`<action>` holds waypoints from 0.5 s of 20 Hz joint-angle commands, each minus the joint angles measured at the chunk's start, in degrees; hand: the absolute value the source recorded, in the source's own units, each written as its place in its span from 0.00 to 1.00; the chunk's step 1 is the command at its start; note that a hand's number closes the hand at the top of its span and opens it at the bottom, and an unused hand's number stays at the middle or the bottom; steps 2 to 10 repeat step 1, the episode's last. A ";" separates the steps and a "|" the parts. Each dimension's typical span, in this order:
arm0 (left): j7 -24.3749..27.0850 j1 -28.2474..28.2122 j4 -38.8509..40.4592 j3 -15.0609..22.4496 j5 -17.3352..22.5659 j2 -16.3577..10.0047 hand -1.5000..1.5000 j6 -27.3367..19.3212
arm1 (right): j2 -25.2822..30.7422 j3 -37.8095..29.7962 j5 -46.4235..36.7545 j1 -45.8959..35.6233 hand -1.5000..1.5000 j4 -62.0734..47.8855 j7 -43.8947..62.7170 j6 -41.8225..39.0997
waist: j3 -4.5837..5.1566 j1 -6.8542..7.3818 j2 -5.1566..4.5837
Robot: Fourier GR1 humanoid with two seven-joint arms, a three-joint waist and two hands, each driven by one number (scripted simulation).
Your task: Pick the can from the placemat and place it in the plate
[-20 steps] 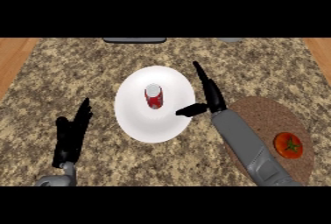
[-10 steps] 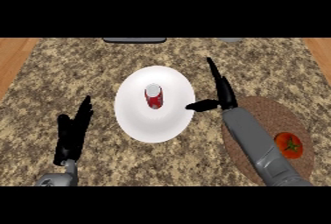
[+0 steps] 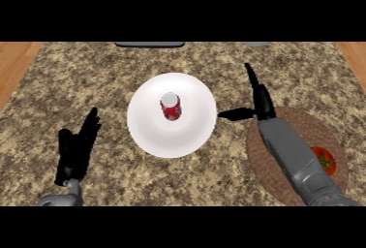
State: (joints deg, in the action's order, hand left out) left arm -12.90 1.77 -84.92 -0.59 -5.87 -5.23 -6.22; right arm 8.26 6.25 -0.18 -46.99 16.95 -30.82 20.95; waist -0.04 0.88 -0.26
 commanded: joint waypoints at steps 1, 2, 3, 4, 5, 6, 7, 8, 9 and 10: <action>-5.36 -1.89 -7.68 0.98 0.30 -0.68 0.50 0.88 | 2.01 -0.91 -1.36 1.34 0.00 -2.32 -1.47 1.03 | -0.02 0.24 0.05; -5.36 -1.89 -7.68 0.98 0.30 -0.68 0.50 0.88 | 2.01 -0.91 -1.36 1.34 0.00 -2.32 -1.47 1.03 | -0.02 0.24 0.05; -5.36 -1.89 -7.68 0.98 0.30 -0.68 0.50 0.88 | 2.01 -0.91 -1.36 1.34 0.00 -2.32 -1.47 1.03 | -0.02 0.24 0.05; -5.36 -1.89 -7.68 0.98 0.30 -0.68 0.50 0.88 | 2.01 -0.91 -1.36 1.34 0.00 -2.32 -1.47 1.03 | -0.02 0.24 0.05; -5.36 -1.89 -7.68 0.98 0.30 -0.68 0.50 0.88 | 2.01 -0.91 -1.36 1.34 0.00 -2.32 -1.47 1.03 | -0.02 0.24 0.05; -5.36 -1.89 -7.68 0.98 0.30 -0.68 0.50 0.88 | 2.01 -0.91 -1.36 1.34 0.00 -2.32 -1.47 1.03 | -0.02 0.24 0.05; -5.36 -1.89 -7.68 0.98 0.30 -0.68 0.50 0.88 | 2.01 -0.91 -1.36 1.34 0.00 -2.32 -1.47 1.03 | -0.02 0.24 0.05; -5.36 -1.89 -7.68 0.98 0.30 -0.68 0.50 0.88 | 2.01 -0.91 -1.36 1.34 0.00 -2.32 -1.47 1.03 | -0.02 0.24 0.05; -5.36 -1.89 -7.68 0.98 0.30 -0.68 0.50 0.88 | 2.01 -0.91 -1.36 1.34 0.00 -2.32 -1.47 1.03 | -0.02 0.24 0.05; -5.36 -1.89 -7.68 0.98 0.30 -0.68 0.50 0.88 | 2.01 -0.91 -1.36 1.34 0.00 -2.32 -1.47 1.03 | -0.02 0.24 0.05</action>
